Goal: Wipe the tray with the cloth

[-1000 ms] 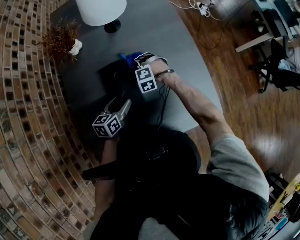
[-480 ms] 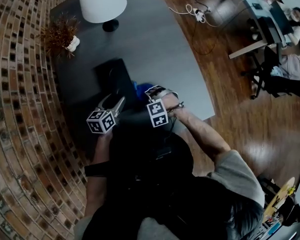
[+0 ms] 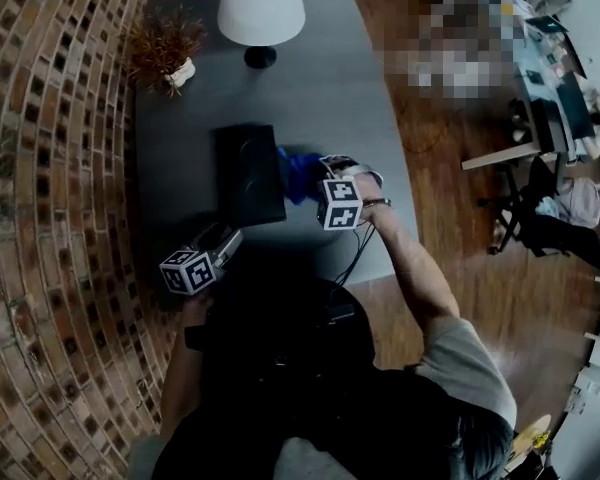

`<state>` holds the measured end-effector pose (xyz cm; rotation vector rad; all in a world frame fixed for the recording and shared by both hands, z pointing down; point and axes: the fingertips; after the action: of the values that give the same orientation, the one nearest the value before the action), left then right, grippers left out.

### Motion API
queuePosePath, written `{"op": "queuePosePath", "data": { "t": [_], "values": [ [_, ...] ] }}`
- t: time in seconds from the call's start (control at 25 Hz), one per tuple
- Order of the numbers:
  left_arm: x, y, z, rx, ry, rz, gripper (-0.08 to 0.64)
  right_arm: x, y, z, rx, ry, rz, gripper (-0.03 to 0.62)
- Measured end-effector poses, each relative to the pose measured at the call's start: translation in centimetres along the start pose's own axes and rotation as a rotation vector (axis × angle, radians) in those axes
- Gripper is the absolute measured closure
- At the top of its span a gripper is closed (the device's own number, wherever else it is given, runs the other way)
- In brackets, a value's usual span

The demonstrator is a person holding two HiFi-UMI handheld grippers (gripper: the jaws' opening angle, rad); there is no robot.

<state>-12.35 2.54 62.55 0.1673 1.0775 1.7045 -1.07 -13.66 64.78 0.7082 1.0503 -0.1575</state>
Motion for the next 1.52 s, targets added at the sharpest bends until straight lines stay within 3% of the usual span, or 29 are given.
{"op": "queuePosePath", "data": {
  "t": [0.16,0.28,0.4,0.48,0.68,0.8,1.0,1.12,1.28,1.52],
  "values": [
    [1.7,0.0,2.2,0.119,-0.031,0.047,0.305,-3.2,-12.3,-1.2,0.047,0.092,0.215,0.422],
    [-0.4,-1.4,3.6,0.127,0.033,0.128,0.315,-7.5,-17.1,-3.7,0.191,0.152,0.233,0.422],
    [-2.5,-2.4,4.9,0.118,0.079,0.158,0.314,-11.6,-17.7,-4.5,0.393,0.241,0.162,0.422],
    [-3.3,-2.3,4.5,0.122,0.057,0.155,0.314,-12.8,-17.2,-4.5,0.490,0.271,0.095,0.423],
    [-3.0,-1.3,3.5,0.195,-0.008,0.156,0.311,-12.7,-15.5,-4.2,0.655,0.241,-0.064,0.433],
    [-2.4,-0.5,2.8,0.210,-0.031,0.136,0.313,-11.8,-14.1,-2.5,0.676,0.259,-0.138,0.433],
    [-0.9,4.4,-0.2,0.196,-0.096,0.027,0.301,-8.2,-8.9,1.8,0.530,0.269,-0.231,0.433],
    [-0.8,6.4,-4.2,0.167,-0.131,0.014,0.293,-5.7,-3.7,3.2,0.297,0.222,-0.246,0.433],
    [-2.0,8.5,-7.4,0.098,-0.090,-0.007,0.285,-3.3,2.3,2.5,-0.070,0.150,-0.209,0.431],
    [-2.6,8.6,-8.8,-0.011,0.000,-0.027,0.265,-2.0,7.8,0.2,-0.385,0.183,-0.120,0.430]
  ]
}}
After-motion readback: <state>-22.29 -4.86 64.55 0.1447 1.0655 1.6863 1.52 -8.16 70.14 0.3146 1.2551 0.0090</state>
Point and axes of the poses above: the fingertips, and each gripper's own axes: x backward along the fingers, y to its left, z out of its underside, and after that the axes turned 7 degrees about z, right-handed
